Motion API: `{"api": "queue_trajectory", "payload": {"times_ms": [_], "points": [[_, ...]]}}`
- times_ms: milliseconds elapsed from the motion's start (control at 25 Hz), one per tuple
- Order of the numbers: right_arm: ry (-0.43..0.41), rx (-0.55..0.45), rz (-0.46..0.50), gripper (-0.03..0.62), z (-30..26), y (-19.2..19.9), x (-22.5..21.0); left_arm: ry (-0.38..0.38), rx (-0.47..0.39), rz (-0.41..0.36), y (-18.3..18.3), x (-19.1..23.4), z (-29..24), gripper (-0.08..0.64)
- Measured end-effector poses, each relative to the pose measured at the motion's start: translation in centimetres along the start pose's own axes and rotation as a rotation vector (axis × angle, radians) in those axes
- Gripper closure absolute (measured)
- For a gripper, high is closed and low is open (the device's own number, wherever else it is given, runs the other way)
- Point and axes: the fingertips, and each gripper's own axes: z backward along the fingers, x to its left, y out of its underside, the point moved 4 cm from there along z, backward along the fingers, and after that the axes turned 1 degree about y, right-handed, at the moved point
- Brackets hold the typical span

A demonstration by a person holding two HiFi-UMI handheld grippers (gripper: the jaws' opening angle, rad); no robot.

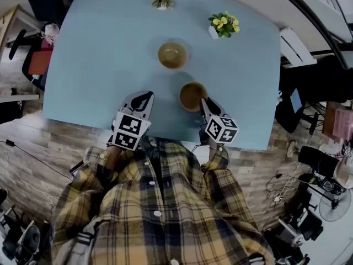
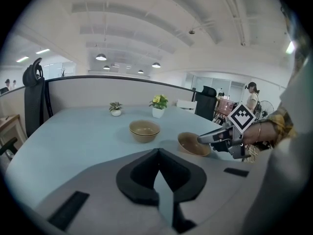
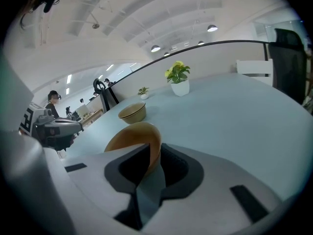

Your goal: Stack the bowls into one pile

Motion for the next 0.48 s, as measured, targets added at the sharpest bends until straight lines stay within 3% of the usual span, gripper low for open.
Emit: {"api": "queue_trajectory", "payload": {"times_ms": [160, 480], "points": [[0.013, -0.011, -0.008, 0.566, 0.15, -0.33, 0.13, -0.002, -0.002, -0.004, -0.12, -0.24, 0.29, 0.571], [-0.013, -0.038, -0.036, 0.575, 0.38, -0.86, 0.62, -0.014, -0.013, 0.010, -0.14, 0.25, 0.46, 0.569]]}}
